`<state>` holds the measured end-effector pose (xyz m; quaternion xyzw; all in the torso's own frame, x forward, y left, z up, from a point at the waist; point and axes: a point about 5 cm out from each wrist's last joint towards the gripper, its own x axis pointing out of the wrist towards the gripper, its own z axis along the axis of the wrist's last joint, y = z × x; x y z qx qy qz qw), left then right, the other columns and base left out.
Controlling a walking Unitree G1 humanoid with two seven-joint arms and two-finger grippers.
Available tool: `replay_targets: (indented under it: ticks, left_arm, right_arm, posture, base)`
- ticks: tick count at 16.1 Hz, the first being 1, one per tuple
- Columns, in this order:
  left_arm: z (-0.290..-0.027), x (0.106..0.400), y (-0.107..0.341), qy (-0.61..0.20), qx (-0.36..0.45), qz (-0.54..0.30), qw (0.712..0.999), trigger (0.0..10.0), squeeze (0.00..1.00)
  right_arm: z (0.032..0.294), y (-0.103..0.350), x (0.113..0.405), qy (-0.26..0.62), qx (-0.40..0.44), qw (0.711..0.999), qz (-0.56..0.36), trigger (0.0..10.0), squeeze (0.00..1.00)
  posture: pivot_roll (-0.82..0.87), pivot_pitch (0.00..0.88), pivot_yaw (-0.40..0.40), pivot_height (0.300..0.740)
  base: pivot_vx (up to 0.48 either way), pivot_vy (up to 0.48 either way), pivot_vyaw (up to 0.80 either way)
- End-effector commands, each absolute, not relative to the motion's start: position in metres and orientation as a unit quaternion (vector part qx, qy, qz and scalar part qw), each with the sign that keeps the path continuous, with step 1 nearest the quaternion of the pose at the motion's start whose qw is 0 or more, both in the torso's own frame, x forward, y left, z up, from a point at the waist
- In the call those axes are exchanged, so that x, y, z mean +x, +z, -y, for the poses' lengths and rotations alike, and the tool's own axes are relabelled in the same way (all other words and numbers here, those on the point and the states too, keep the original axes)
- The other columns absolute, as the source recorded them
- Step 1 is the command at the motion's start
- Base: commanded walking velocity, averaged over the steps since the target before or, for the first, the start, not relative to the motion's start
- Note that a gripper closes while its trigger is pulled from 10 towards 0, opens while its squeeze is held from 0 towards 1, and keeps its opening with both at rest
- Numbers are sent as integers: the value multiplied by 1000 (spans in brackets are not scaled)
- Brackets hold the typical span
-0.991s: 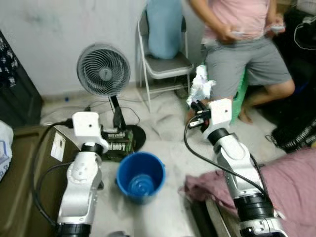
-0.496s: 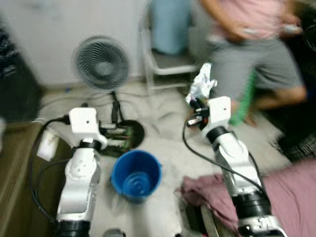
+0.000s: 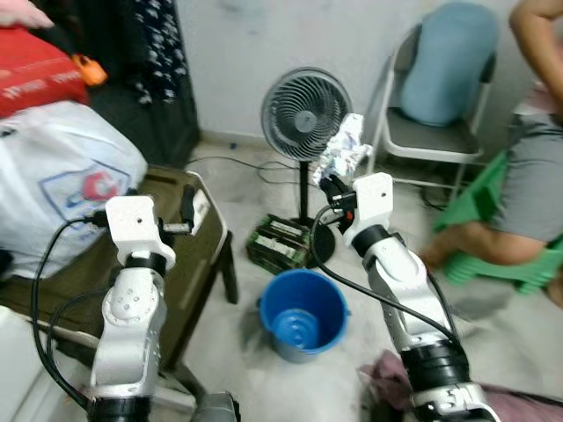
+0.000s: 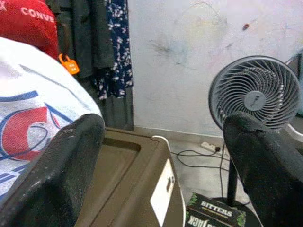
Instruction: Clean up the room
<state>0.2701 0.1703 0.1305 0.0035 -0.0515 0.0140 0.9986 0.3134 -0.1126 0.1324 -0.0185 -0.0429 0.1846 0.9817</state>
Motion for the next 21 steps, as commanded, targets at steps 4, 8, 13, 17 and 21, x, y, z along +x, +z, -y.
replay_targets:
  ticks: [4,8,13,17,21]
  left_arm:
    - [-166,271,133,-2,0,57,998,10000,0]
    - [-166,270,133,-1,2,59,998,10000,0]
    - [-166,270,134,-3,1,59,998,10000,0]
    - [-166,270,134,-3,1,59,998,10000,0]
    - [-166,270,134,-3,1,59,998,10000,0]
  right_arm:
    - [115,135,316,181,-17,982,44,10000,0]
    - [115,135,317,179,-17,983,42,10000,0]
    - [116,135,317,176,-7,983,42,10000,0]
    - [116,134,318,176,-7,984,35,10000,0]
    - [116,134,318,174,-7,984,35,10000,0]
  posture:
    - [-26,0,-31,740]
    - [-25,0,-33,740]
    - [-24,0,-35,740]
    - [-24,0,-34,740]
    - [-24,0,-34,740]
  base:
    - [0,0,0]
    - [194,0,0]
    - [315,0,0]
    - [335,0,-127]
    - [334,0,-267]
